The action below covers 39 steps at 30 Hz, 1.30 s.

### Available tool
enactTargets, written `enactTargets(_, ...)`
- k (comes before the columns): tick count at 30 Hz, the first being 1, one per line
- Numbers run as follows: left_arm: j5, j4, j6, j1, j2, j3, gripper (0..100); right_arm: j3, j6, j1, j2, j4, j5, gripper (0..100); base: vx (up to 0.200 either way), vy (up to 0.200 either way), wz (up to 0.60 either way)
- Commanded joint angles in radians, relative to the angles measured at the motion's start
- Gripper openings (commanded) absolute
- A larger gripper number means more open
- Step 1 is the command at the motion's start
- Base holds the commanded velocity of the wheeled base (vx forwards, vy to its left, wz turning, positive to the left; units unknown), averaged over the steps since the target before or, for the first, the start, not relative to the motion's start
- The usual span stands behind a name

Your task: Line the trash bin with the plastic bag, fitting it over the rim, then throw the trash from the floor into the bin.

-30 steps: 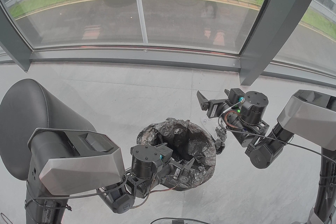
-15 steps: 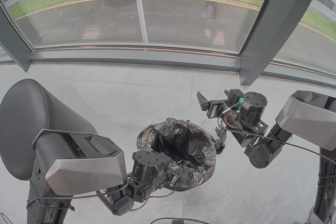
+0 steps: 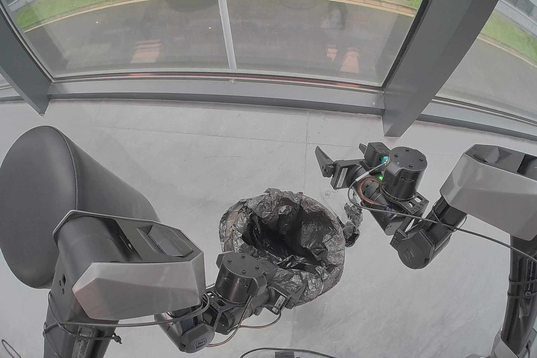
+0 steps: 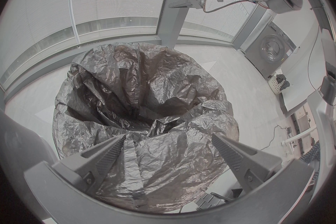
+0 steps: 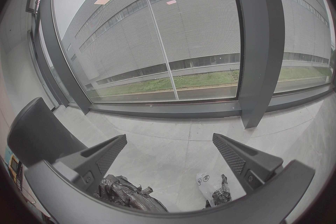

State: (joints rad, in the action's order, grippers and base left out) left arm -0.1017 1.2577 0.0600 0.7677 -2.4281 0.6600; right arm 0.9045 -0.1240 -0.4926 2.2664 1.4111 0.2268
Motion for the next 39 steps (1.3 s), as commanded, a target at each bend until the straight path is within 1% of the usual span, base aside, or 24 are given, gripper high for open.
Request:
enactTargets(1, -0.001, 0.000, 0.000, 0.009, 0.003, -0.010, 100, 0.001, 0.000, 0.003, 0.009, 0.002, 0.000, 100, 0.000, 0.000, 0.00)
enactTargets(13, -0.001, 0.022, -0.002, 0.042, 0.041, -0.083, 100, 0.007, 0.000, 0.005, 0.013, 0.002, 0.000, 100, 0.000, 0.000, 0.00)
enactTargets(24, -0.007, 0.134, -0.016, 0.073, 0.061, -0.188, 100, 0.008, 0.001, 0.005, 0.015, 0.000, 0.000, 100, 0.000, 0.000, 0.00)
enactTargets(27, -0.009, 0.152, -0.031, 0.081, 0.081, -0.181, 100, 0.008, 0.001, 0.005, 0.016, 0.000, 0.000, 100, 0.000, 0.000, 0.00)
enactTargets(33, -0.007, 0.141, -0.054, 0.088, 0.113, -0.131, 100, 0.010, 0.001, 0.005, 0.021, 0.000, 0.000, 100, 0.000, 0.000, 0.00)
enactTargets(39, -0.007, 0.138, -0.060, 0.088, 0.052, -0.086, 100, 0.014, 0.003, 0.005, 0.028, 0.000, 0.000, 100, 0.000, 0.000, 0.00)
